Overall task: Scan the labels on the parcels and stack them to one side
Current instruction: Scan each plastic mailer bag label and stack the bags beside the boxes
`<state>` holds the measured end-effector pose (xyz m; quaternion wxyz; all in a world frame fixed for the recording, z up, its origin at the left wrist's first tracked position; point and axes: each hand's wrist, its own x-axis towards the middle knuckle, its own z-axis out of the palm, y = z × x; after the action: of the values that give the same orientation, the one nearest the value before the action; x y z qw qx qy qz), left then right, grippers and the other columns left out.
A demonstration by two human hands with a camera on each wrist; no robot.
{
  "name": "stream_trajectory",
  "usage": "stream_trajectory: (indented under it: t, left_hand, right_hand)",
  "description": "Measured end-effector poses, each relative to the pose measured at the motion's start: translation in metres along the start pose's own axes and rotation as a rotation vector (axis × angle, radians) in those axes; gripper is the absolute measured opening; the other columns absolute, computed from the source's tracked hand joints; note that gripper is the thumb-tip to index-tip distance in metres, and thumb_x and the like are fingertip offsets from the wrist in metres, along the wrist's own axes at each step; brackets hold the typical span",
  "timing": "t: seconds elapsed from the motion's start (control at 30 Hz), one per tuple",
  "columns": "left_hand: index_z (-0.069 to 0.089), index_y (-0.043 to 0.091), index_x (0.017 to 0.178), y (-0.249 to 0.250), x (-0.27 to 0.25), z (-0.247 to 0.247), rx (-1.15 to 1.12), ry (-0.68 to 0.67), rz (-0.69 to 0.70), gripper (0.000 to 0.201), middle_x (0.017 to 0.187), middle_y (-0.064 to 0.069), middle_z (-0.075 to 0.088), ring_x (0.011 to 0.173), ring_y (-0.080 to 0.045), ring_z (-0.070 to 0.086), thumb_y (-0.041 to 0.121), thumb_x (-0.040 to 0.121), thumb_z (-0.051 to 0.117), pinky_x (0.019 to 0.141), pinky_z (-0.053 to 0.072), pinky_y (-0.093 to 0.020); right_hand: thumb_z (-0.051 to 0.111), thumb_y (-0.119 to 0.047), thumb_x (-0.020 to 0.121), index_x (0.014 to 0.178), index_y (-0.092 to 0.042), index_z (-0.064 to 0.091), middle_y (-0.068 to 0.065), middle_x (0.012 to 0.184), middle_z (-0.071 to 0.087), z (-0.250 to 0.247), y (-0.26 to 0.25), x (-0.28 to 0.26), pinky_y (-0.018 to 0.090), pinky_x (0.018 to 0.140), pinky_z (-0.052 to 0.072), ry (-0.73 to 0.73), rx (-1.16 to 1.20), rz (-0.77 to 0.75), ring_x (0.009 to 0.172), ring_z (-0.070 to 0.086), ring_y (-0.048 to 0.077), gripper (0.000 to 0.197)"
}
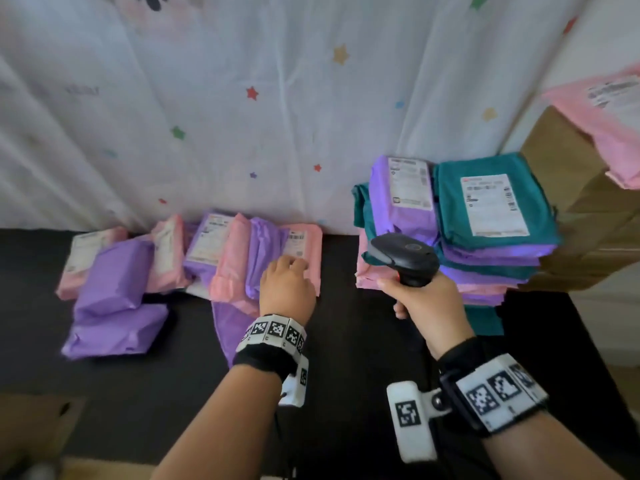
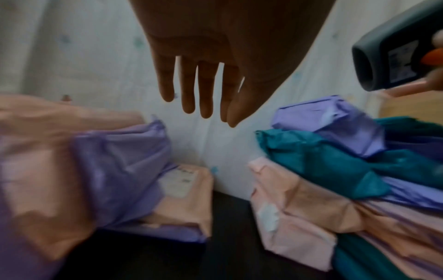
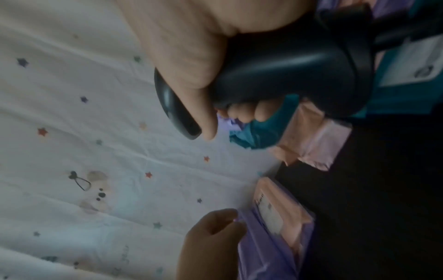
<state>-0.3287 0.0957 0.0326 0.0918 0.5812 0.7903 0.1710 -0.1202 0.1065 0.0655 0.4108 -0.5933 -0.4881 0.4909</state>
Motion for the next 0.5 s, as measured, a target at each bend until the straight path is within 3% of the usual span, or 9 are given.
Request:
stream_trajectory:
  t: [0.17,0.3,0.4,0.5]
  left_hand:
    - [0.055,0.009,0.127,-0.071,0.017,-0.011,0.024,0.003,-0.153,0.044,0.130,-0.013,0.051,0.119,-0.032,0.045,0.010,0.083,0.053,0.098,0.034,-0.040]
    - [0.051,0.006,0.123,-0.097,0.043,-0.015,0.119,-0.111,-0.145,0.038,0.123,-0.015,0.054,0.113,-0.032,0.046,0.010,0.085,0.048,0.093,0.038,-0.039]
    - [0.052,0.006,0.118,-0.096,0.057,-0.016,0.246,-0.162,-0.102,0.034,0.118,-0.013,0.056,0.109,-0.031,0.049,0.022,0.089,0.049,0.090,0.040,-0.040]
    - [0.044,0.005,0.129,-0.088,0.068,-0.011,0.292,-0.206,-0.105,0.052,0.118,-0.013,0.056,0.107,-0.030,0.054,0.036,0.089,0.054,0.088,0.044,-0.040]
  right_hand:
    - [0.078,-0.005,0.077,0.089,-0.008,0.070,-0.001,0.060,0.065,0.057,0.016,-0.004,0.022,0.042,0.047,-0.021,-0.048,0.106,0.039,0.052,0.006,0.014]
    - [0.079,-0.006,0.078,0.081,-0.011,0.068,-0.007,0.051,0.063,0.091,0.018,-0.002,0.020,0.042,0.049,-0.012,-0.055,0.143,0.039,0.053,0.004,0.013]
    - [0.079,-0.007,0.077,0.080,-0.014,0.067,-0.009,0.051,0.064,0.106,0.019,-0.004,0.020,0.043,0.049,0.013,-0.043,0.163,0.041,0.055,0.004,0.014]
    - [0.079,-0.008,0.078,0.083,-0.014,0.068,-0.008,0.053,0.066,0.112,0.019,-0.009,0.018,0.043,0.048,0.039,-0.040,0.201,0.042,0.057,0.003,0.014]
